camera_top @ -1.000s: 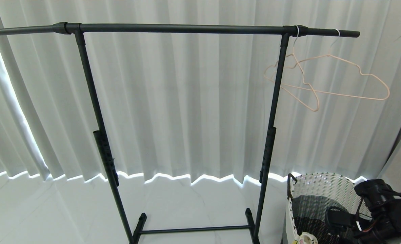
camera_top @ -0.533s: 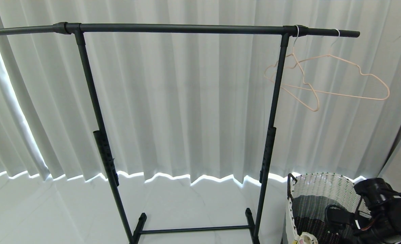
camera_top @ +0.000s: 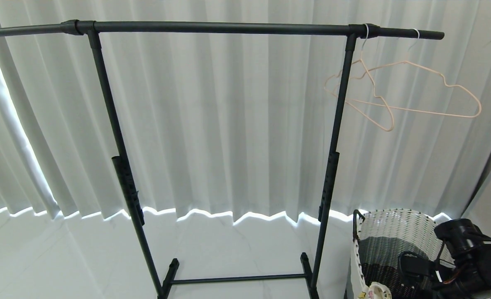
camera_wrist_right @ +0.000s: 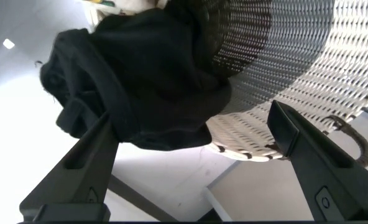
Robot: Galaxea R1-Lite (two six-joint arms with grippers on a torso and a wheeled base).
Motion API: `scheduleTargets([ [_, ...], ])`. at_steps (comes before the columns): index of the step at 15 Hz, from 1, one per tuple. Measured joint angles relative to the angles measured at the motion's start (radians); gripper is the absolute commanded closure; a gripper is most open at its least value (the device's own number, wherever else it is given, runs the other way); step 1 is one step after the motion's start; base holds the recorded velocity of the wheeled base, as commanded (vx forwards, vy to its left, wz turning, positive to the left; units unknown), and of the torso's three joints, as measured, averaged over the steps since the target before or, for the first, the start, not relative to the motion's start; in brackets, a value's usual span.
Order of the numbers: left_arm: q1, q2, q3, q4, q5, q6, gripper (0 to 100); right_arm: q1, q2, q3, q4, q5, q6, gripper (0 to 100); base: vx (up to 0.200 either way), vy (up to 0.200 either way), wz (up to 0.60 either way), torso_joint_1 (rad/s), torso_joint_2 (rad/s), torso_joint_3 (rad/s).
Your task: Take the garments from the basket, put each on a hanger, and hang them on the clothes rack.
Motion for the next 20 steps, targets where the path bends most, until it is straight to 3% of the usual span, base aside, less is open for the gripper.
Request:
scheduleTargets([
  [9,0.000,0.000,0.000,0.000,0.000,0.007,0,-0.005,0.003,0.001,-0.032,0.023,0.042,0,0.000,0.000,0.00,-0.020,0.04,0.027],
  [10,0.000,0.000,0.000,0.000,0.000,0.007,0,-0.005,0.005,0.001,-0.039,0.023,0.048,100,0.000,0.000,0.00,0.000,0.00,0.000],
  [16,0.000,0.000,0.000,0.000,0.000,0.007,0,-0.004,-0.006,0.003,-0.041,0.012,0.050,100,0.000,0.000,0.00,0.000,0.00,0.000],
  [20,0.000,0.000,0.000,0.000,0.000,0.005,0,-0.002,-0.119,-0.009,0.008,0.014,0.050,100,0.000,0.000,0.00,0.000,0.00,0.000],
])
